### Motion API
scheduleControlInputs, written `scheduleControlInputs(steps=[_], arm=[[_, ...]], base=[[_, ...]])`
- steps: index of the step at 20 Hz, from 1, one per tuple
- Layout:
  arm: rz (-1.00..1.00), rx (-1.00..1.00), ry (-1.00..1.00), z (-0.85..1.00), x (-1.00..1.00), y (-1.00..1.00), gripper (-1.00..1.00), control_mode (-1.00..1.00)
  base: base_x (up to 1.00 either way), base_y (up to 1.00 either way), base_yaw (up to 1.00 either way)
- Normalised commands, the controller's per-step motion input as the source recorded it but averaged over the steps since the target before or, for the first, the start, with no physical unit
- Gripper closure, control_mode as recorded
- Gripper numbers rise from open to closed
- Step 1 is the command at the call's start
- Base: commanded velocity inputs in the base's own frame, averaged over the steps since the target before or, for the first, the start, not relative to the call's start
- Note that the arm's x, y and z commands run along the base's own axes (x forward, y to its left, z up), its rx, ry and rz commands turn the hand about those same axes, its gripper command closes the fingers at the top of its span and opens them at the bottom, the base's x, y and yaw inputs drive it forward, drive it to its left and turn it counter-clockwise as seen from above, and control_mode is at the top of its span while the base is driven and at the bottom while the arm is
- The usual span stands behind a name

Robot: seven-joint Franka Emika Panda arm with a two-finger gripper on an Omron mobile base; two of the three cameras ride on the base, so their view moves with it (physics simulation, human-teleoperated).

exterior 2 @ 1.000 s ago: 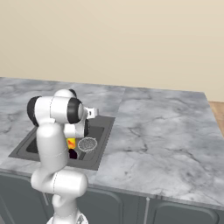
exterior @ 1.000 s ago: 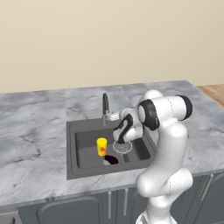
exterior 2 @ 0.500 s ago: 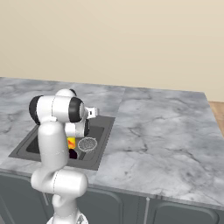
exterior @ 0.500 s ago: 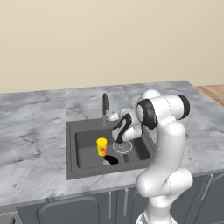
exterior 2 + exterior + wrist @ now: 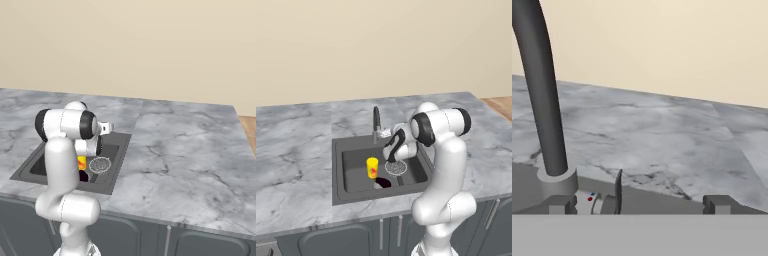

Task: Pick the cup and strainer and place them in the sink. Then turn on the water.

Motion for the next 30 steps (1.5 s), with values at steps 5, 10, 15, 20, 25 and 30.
scheduleControlInputs(steps=[5,10,15,20,25,30], arm=[[0.0,0.0,-0.06,-0.2,0.0,0.02,-1.0,-1.0],[0.0,0.0,-0.07,-0.26,0.0,0.03,-1.0,-1.0],[0.0,0.0,-0.07,-0.26,0.0,0.08,-1.0,-1.0],[0.0,0.0,-0.07,-0.27,0.0,0.14,-1.0,-1.0],[0.0,0.0,-0.05,-0.23,0.0,0.09,-1.0,-1.0],[0.0,0.0,-0.05,-0.2,0.0,0.04,-1.0,-1.0]], base=[[0.0,0.0,0.0],[0.0,0.0,0.0],[0.0,0.0,0.0],[0.0,0.0,0.0],[0.0,0.0,0.0],[0.0,0.0,0.0]])
